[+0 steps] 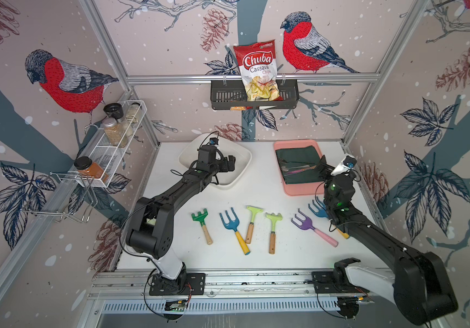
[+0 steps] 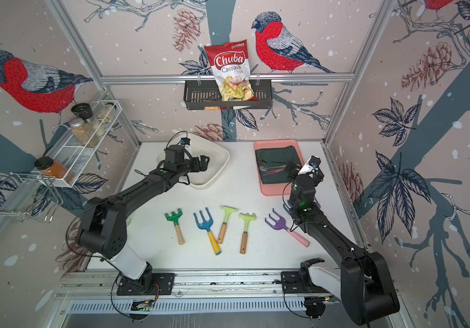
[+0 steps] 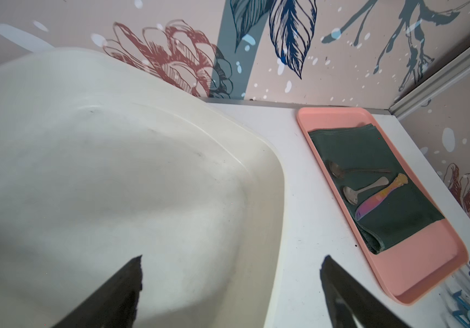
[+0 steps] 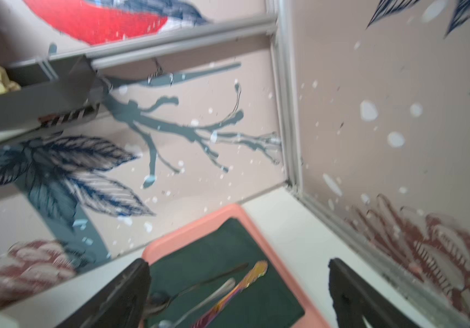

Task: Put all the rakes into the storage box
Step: Adjust the storage box at the center of the board.

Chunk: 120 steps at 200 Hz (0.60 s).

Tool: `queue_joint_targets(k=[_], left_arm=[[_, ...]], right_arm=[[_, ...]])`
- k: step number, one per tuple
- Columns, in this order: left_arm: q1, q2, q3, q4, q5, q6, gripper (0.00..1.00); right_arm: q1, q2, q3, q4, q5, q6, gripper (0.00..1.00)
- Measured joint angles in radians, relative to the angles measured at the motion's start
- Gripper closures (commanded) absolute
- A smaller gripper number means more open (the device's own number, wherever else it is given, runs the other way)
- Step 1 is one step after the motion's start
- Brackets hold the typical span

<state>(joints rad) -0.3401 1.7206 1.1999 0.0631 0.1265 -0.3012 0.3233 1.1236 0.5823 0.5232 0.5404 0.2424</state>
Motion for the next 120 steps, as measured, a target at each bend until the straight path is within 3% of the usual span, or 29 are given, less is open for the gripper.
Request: queue_joint_targets(k=[40,120], left_arm=[[-0.038,0.257,0.239,-0.046,0.109,-0.042,0.03],[-0.124,0.627,0.763,-0.306,0.216,-0.038,0.03]], right_arm=[[0.032,-0.044,0.032,-0.321,-0.094,0.132,0.00],[0.053,-0.165,0.014,-0.511,-0.105,0.205,0.00]])
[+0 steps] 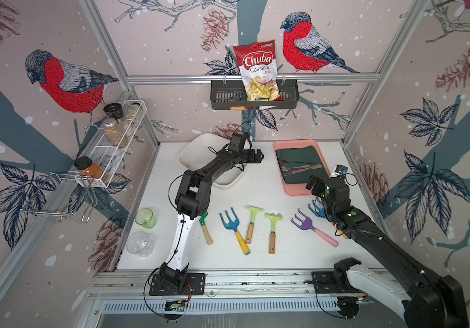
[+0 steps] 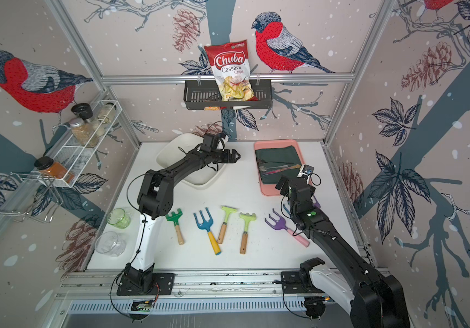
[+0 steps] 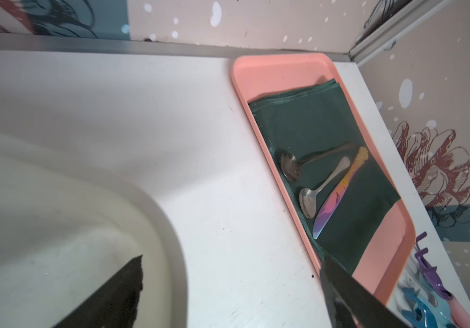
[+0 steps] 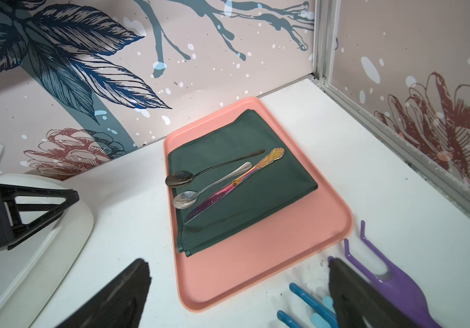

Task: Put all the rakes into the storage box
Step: Adjust the storage box at the center of the board.

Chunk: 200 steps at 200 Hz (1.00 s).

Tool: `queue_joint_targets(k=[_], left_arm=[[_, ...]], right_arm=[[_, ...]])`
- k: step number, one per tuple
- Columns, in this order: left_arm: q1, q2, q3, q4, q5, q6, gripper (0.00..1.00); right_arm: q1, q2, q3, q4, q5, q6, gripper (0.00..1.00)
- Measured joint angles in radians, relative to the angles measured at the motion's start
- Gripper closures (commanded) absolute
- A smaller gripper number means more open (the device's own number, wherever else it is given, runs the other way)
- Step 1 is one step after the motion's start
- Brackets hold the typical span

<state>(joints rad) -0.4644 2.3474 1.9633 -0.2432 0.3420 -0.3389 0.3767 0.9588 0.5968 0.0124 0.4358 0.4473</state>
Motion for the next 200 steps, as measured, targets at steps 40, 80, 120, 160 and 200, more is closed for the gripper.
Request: queue_joint_targets(k=[40,80,120,160,200], left_arm=[[-0.060,0.016,0.016,-0.122,0.014,0.017,0.03],[-0.154,-0.063,-0.100,-0.142,0.029,0.026,0.04],[-0.250,-0.101,-0.183,-0.144,0.039,0.026,0.04],[-0.272,-0.152,-0.266,-0.158,0.020,0.025,0.04],[-0.272,-0.222,-0.239,-0.206,-0.039,0.030,0.04]], right_arm=[[0.000,-0.051,-0.001,-0.037,0.013,0.011,0.00],[0.000,-0.056,-0.008,-0.047,0.012,0.033,0.00],[0.000,-0.055,-0.010,-0.076,-0.008,0.066,0.00],[0.000,-0.056,-0.018,-0.096,-0.027,0.079,0.00],[0.001,-0.030,-0.034,-0.095,-0.074,0.082,0.00]])
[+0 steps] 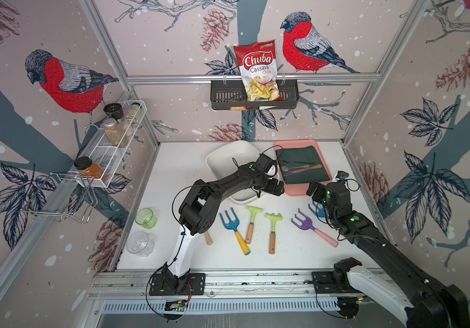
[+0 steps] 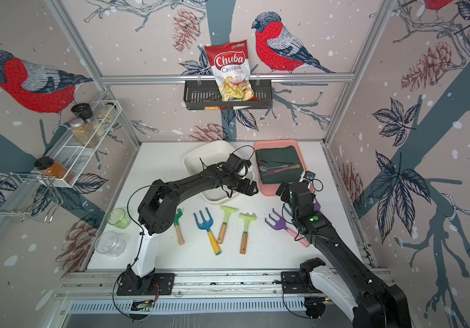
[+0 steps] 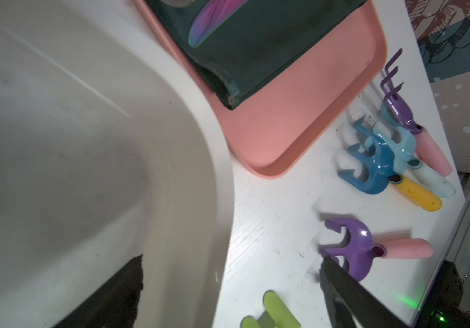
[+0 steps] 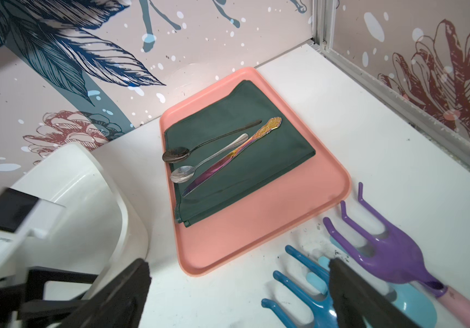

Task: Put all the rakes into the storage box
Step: Adjust the storage box at the center of the board.

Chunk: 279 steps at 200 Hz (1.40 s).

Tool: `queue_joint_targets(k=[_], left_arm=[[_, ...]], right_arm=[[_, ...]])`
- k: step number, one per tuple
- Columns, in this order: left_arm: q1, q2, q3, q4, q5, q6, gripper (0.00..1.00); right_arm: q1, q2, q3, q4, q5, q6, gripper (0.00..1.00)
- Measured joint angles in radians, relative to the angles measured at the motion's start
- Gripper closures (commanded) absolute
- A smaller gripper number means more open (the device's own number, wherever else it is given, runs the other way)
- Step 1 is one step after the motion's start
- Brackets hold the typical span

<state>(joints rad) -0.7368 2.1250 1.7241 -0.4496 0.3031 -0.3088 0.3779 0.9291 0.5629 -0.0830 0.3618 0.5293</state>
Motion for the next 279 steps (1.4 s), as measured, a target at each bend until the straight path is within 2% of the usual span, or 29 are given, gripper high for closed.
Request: queue_joint_targets(k=[26,50,95,120,147,170,213,279], left_arm=[[0.037,-0.081,0.068,-0.014,-0.028,-0.007,0.04],[0.147,-0.171,0.069,-0.033,-0.064,-0.048,0.03],[0.412,-0.388,-0.213,-0.054,-0.092,-0.092,0.03],[0.527,-0.441,-0.308,-0.047,-0.088,-0.106,0.04],[0.622,-0.396,-0.333,-0.042,-0.039,-0.105,0.03],[0.655,-0.331,-0.333,-0.029,-0.011,-0.101,0.03],[0.671,-0.186,-0.266,0.006,0.062,-0.102,0.04],[0.668,-0.025,-0.097,0.043,0.149,-0.115,0.04]], right_arm=[[0.001,0.094,0.040,0.000,-0.047,0.000,0.00],[0.001,0.212,0.117,0.000,-0.080,-0.011,0.00],[-0.019,0.504,0.365,-0.035,-0.110,-0.089,0.00],[-0.041,0.656,0.504,-0.086,-0.125,-0.134,0.00],[-0.060,0.776,0.612,-0.131,-0.134,-0.167,0.00],[-0.071,0.850,0.681,-0.157,-0.151,-0.189,0.00],[-0.068,0.934,0.749,-0.189,-0.183,-0.202,0.00],[-0.032,0.916,0.705,-0.208,-0.242,-0.192,0.00]])
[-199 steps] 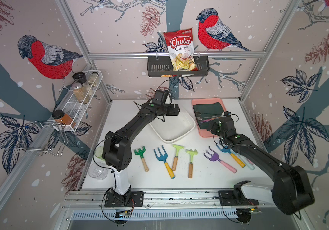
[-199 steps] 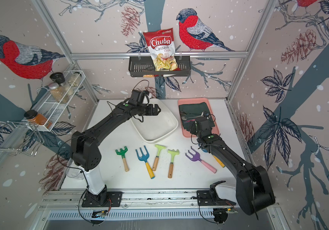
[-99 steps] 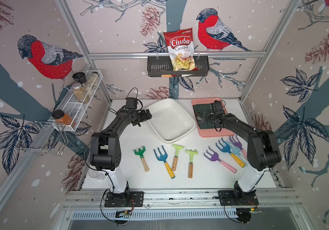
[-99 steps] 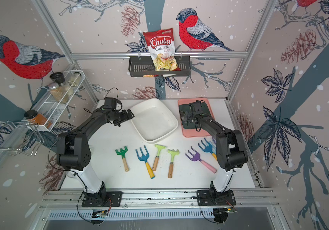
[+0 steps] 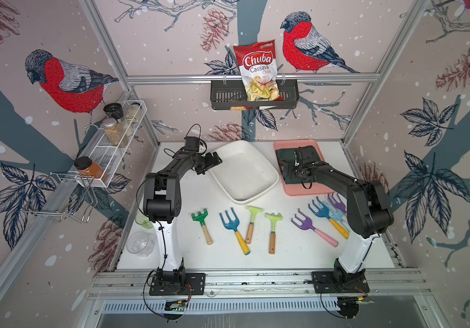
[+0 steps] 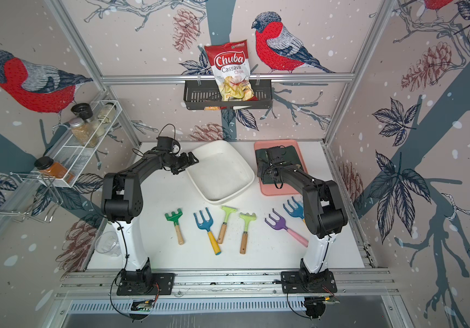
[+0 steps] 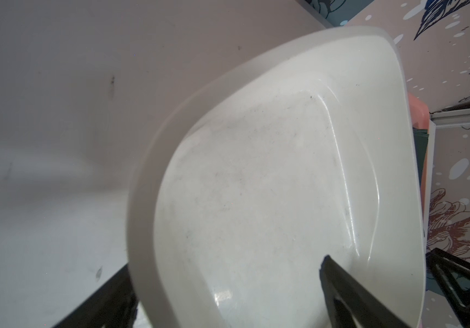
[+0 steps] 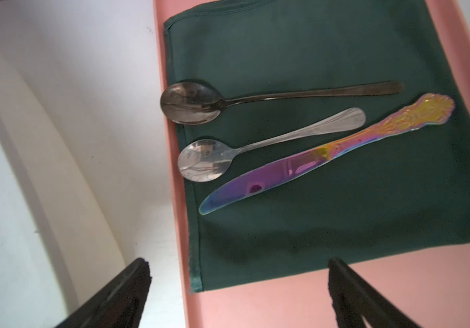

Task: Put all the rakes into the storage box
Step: Adjust the storage box at the center of the board.

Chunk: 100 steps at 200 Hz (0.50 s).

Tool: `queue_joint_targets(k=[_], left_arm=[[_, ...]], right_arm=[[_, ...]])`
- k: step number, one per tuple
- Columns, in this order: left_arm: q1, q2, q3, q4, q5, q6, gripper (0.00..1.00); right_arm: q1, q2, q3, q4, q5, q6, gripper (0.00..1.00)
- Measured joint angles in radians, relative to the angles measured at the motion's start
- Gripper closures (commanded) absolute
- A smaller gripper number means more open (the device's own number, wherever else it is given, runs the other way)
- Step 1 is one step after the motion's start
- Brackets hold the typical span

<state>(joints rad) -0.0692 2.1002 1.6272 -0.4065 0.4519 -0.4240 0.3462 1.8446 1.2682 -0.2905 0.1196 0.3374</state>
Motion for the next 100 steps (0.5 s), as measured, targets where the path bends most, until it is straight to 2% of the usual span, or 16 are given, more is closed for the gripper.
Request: queue_joint_targets(k=[60,100], left_arm=[[-0.006,0.114,0.198,-0.030,0.031,-0.013,0.04],[-0.028,0.225,0.380,-0.093,0.045,-0.001,0.04]], right_arm=[[0.050,-0.039,-0.067,0.013,-0.042,0.028,0.00],[0.084,-0.085,-0.122,0.021,-0.048,0.033,0.00]])
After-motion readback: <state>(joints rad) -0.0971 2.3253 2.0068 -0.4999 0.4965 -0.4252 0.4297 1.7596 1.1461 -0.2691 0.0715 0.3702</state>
